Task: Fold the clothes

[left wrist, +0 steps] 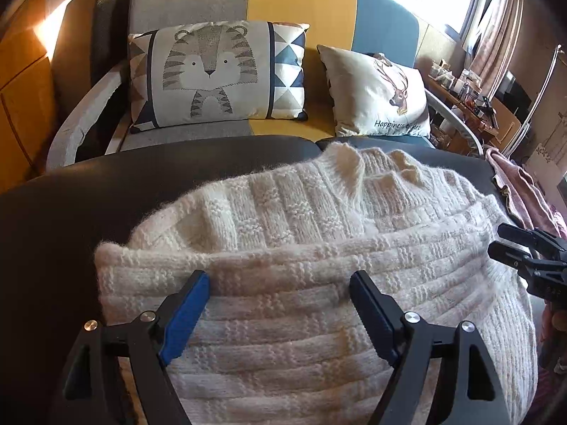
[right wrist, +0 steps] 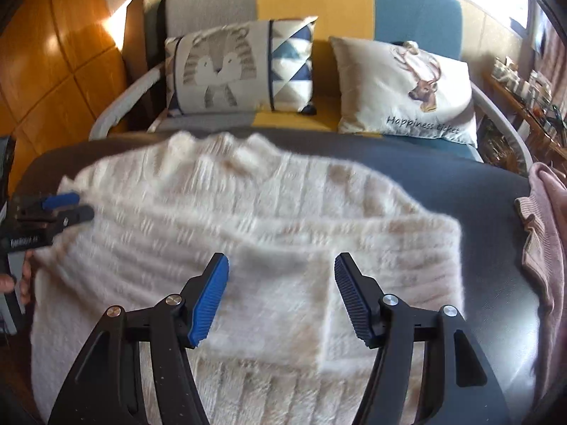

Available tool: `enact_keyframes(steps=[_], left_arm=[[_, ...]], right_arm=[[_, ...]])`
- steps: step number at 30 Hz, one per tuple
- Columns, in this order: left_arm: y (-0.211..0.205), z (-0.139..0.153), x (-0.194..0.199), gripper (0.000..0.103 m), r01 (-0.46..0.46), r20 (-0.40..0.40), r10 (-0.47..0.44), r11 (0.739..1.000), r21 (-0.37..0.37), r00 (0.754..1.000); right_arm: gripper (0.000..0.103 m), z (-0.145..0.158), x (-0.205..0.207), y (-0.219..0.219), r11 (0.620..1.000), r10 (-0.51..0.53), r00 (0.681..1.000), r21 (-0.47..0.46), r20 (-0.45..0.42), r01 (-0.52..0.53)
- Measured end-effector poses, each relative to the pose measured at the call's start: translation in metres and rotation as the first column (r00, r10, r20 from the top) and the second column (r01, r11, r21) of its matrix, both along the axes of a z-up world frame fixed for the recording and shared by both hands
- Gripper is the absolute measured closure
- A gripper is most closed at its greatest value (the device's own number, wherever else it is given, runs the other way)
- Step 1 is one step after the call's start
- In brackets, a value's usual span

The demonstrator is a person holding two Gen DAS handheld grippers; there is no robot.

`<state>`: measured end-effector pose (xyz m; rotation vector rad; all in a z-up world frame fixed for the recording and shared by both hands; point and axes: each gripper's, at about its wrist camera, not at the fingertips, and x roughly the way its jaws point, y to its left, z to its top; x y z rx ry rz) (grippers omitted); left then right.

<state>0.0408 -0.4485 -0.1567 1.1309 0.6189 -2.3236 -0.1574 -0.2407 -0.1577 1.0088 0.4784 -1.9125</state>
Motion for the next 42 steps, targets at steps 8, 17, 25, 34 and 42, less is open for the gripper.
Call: enact_keyframes(steps=[8, 17, 25, 34, 42], left_arm=[[-0.001, -0.016, -0.017, 0.018, 0.001, 0.022, 0.0, 0.999, -0.047, 1.0], [-0.019, -0.024, -0.037, 0.014, 0.005, 0.037, -0.002, 0.996, -0.087, 0.999], [0.021, 0.003, 0.011, 0.022, 0.044, -0.017, -0.044, 0.999, -0.023, 0.999], [0.111, -0.006, 0.089, 0.022, 0.095, 0.014, -0.096, 0.994, 0.047, 0.995], [0.084, 0.004, 0.084, 0.022, -0.018, -0.004, 0.018, 1.0, 0.017, 1.0]], right_arm=[[0.026, -0.042, -0.034, 0.004, 0.996, -0.078, 0.996, 0.053, 0.047, 0.076], [0.019, -0.042, -0.045, -0.004, 0.995, -0.092, 0.995, 0.046, 0.034, 0.09], [0.019, 0.005, 0.032, 0.059, 0.999, 0.022, 1.0, -0.045, 0.017, -0.021], [0.019, -0.012, 0.119, 0.145, 0.993, 0.115, 0.993, 0.022, 0.008, -0.115], [0.019, 0.018, 0.075, 0.123, 1.0, 0.002, 0.998, -0.023, -0.062, -0.003]])
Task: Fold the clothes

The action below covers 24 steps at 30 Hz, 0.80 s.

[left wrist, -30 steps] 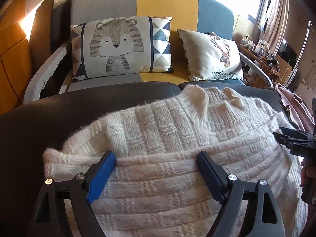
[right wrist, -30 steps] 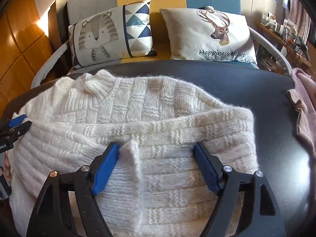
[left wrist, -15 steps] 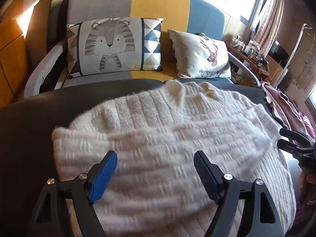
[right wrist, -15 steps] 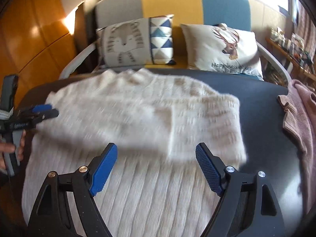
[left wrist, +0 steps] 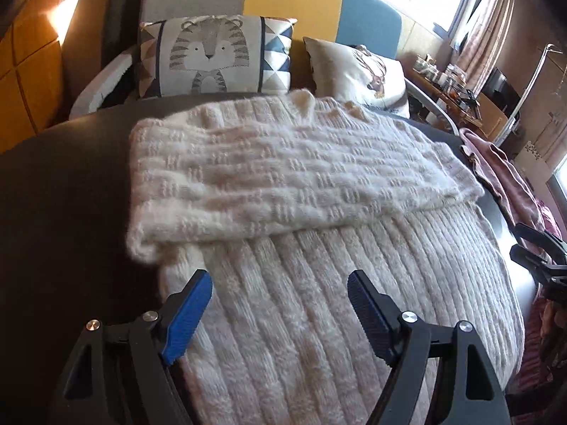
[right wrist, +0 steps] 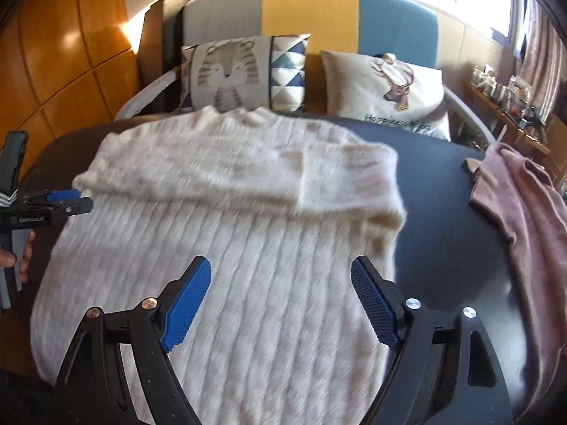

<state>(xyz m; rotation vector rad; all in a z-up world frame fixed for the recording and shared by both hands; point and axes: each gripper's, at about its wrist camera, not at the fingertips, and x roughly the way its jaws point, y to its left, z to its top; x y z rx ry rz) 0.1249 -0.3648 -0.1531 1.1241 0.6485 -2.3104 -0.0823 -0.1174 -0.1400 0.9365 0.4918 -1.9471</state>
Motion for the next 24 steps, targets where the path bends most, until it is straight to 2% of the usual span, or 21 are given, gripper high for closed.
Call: enact_keyframes(steps=[4, 7, 9, 12, 20, 24], left_arm=[[-0.031, -0.001, -0.019, 0.022, -0.08, -0.011, 0.08, 0.997, 0.011, 0.997], [-0.046, -0.018, -0.038, 0.022, -0.104, 0.042, 0.103, 0.994, 0.027, 0.994], [-0.05, -0.026, -0.045, 0.019, -0.097, 0.056, 0.097, 0.995, -0.011, 0.994], [-0.051, -0.028, -0.052, 0.016, -0.078, 0.058, 0.081, 0.996, -0.043, 0.995], [-0.072, -0.03, -0.07, 0.014, -0.027, 0.052, 0.031, 0.997, -0.075, 0.998], [-0.063, -0.023, -0.06, 0.019, 0.007, 0.061, -0.004, 0.999, -0.049, 0.998]], right_arm=[[0.019, -0.015, -0.036, -0.029, 0.999, -0.048, 0.998, 0.014, 0.043, 0.047], [0.019, -0.041, -0.048, -0.049, 0.997, -0.047, 0.997, 0.069, 0.055, 0.043], [0.019, -0.062, -0.051, -0.056, 0.992, -0.052, 0.996, 0.12, 0.079, 0.042], [0.013, -0.078, -0.052, -0.057, 0.993, -0.064, 0.996, 0.103, 0.061, 0.057], [0.01, -0.084, -0.063, -0.067, 0.991, -0.103, 0.993, 0.09, 0.062, 0.097], [0.01, -0.068, -0.051, -0.051, 0.993, -0.089, 0.992, 0.082, 0.086, 0.082]])
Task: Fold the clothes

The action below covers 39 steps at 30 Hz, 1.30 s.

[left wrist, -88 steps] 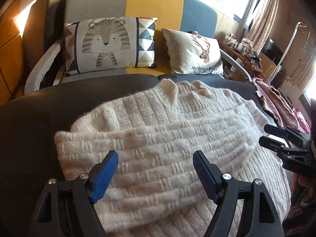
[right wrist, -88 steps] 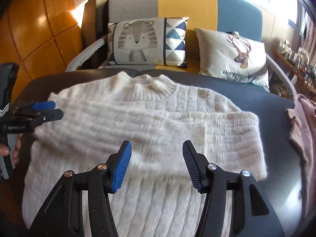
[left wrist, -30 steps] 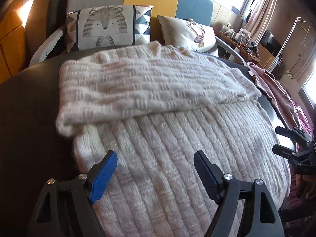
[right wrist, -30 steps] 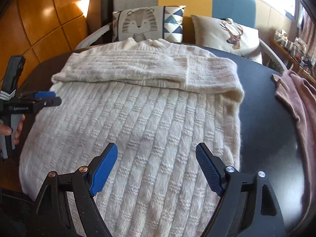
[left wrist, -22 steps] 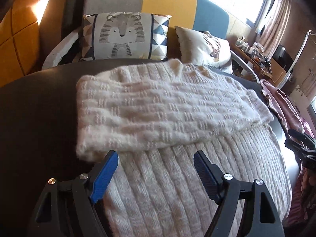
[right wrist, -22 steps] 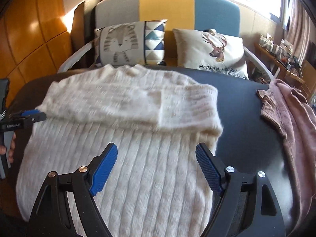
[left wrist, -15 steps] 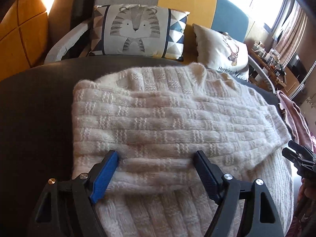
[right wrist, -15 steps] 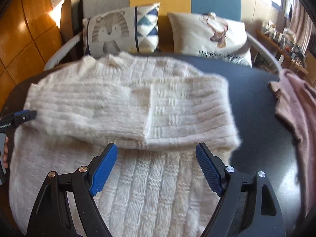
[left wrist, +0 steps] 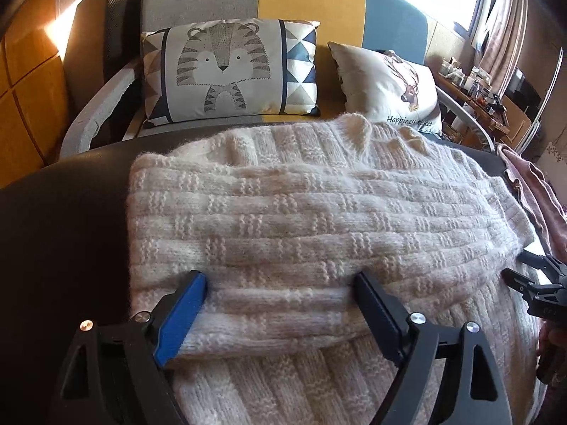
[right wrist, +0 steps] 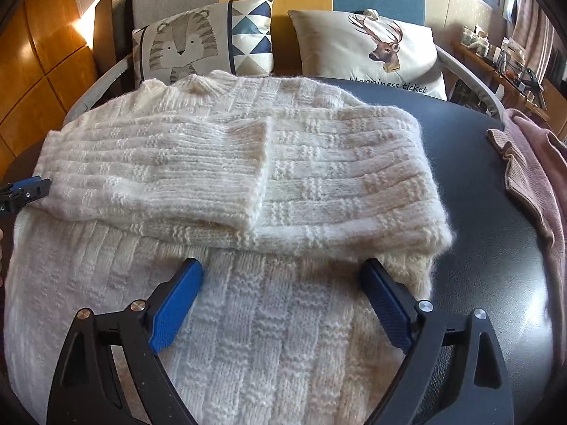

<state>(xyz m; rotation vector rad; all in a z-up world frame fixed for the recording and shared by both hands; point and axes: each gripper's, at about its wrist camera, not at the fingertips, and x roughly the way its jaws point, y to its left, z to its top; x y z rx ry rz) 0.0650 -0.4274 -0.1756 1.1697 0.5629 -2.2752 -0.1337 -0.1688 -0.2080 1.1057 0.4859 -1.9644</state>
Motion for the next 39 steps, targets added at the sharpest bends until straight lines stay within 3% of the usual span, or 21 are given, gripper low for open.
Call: enact_keyframes(steps=[6, 10, 14, 18, 23, 26, 31, 35, 39], left_arm=[[0.076, 0.025, 0.041, 0.023, 0.162, -0.05, -0.16, 0.986, 0.025, 0.986], [0.138, 0.021, 0.069, 0.023, 0.246, -0.041, -0.244, 0.968, 0.05, 0.969], [0.176, 0.004, 0.091, 0.023, 0.239, -0.008, -0.239, 0.969, 0.058, 0.971], [0.195, -0.005, 0.107, 0.022, 0.238, 0.014, -0.237, 0.971, -0.033, 0.971], [0.195, -0.004, 0.12, 0.022, 0.235, 0.027, -0.235, 0.972, -0.025, 0.972], [0.196, 0.001, 0.125, 0.022, 0.229, 0.035, -0.228, 0.973, -0.021, 0.973], [0.206, 0.021, 0.135, 0.023, 0.218, -0.034, -0.219, 0.976, -0.017, 0.975], [0.216, 0.026, 0.147, 0.023, 0.208, -0.048, -0.208, 0.978, -0.013, 0.977], [0.216, 0.024, 0.171, 0.023, 0.147, -0.047, -0.146, 0.989, 0.015, 0.988]], right_arm=[[0.01, 0.038, 0.084, 0.066, 0.992, 0.103, 0.993, -0.062, -0.051, -0.106], [0.01, 0.028, 0.139, 0.109, 0.989, 0.141, 0.988, -0.036, -0.058, -0.144], [0.01, 0.006, 0.166, 0.135, 0.99, 0.142, 0.989, -0.005, -0.031, -0.142], [0.01, -0.002, 0.171, 0.153, 0.988, 0.15, 0.987, -0.032, -0.065, -0.152], [0.01, 0.006, 0.168, 0.164, 0.992, 0.13, 0.991, -0.001, -0.04, -0.13], [0.01, 0.028, 0.163, 0.183, 0.997, 0.061, 0.998, -0.049, -0.03, -0.063], [0.01, 0.075, 0.157, 0.221, 0.981, -0.07, 0.994, -0.184, -0.085, 0.053], [0.009, 0.068, 0.159, 0.238, 0.977, -0.116, 0.991, -0.187, -0.073, 0.101], [0.009, 0.039, 0.163, 0.255, 0.973, -0.166, 0.986, -0.167, -0.018, 0.16]])
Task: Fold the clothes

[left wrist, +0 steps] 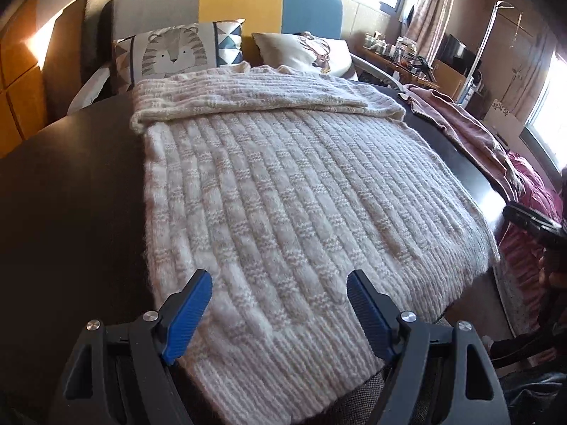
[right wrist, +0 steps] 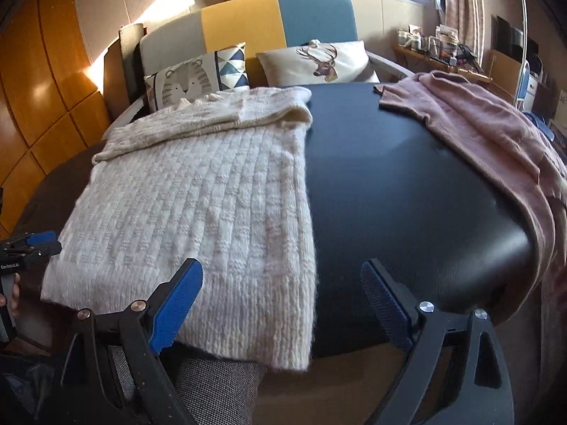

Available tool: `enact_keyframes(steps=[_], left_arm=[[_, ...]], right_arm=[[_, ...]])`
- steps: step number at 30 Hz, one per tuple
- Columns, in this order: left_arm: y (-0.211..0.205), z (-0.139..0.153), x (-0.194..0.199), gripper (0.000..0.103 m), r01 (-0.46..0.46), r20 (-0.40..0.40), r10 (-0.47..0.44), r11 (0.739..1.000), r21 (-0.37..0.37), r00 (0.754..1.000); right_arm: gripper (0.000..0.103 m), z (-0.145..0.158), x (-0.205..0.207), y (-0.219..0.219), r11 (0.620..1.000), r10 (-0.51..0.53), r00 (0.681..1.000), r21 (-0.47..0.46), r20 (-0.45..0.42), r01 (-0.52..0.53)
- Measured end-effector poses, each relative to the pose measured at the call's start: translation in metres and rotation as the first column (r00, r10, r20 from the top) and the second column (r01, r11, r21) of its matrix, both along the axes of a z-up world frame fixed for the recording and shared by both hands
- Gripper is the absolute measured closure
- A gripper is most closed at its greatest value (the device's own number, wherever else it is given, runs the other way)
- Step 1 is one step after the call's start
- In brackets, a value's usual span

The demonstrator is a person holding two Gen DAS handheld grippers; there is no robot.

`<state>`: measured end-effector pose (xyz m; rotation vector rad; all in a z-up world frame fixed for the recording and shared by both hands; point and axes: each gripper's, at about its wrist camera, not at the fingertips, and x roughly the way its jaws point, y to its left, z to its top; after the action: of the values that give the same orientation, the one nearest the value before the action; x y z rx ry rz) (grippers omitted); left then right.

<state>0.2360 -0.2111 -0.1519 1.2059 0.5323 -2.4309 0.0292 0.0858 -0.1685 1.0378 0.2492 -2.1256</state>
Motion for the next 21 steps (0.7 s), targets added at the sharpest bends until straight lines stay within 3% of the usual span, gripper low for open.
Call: enact_keyframes(steps=[3, 9, 13, 21], left_arm=[[0.0, -0.003, 0.02, 0.023, -0.032, 0.008, 0.032, 0.999, 0.014, 0.999], [-0.008, -0.016, 0.048, 0.023, -0.104, 0.013, 0.103, 0.992, 0.07, 0.995], [-0.012, -0.024, 0.052, 0.023, -0.128, 0.005, 0.129, 0.984, 0.124, 0.992], [-0.01, -0.027, 0.047, 0.023, -0.14, -0.002, 0.141, 0.983, 0.122, 0.99]], right_arm=[[0.009, -0.016, -0.001, 0.007, 1.0, -0.024, 0.999, -0.002, 0.037, 0.025], [0.01, -0.019, -0.005, 0.008, 1.0, -0.026, 0.999, -0.014, 0.033, 0.026], [0.01, -0.022, -0.007, 0.004, 1.0, -0.016, 0.999, -0.005, 0.029, 0.016], [0.01, -0.041, -0.001, -0.001, 0.999, -0.017, 0.999, 0.03, 0.027, 0.016]])
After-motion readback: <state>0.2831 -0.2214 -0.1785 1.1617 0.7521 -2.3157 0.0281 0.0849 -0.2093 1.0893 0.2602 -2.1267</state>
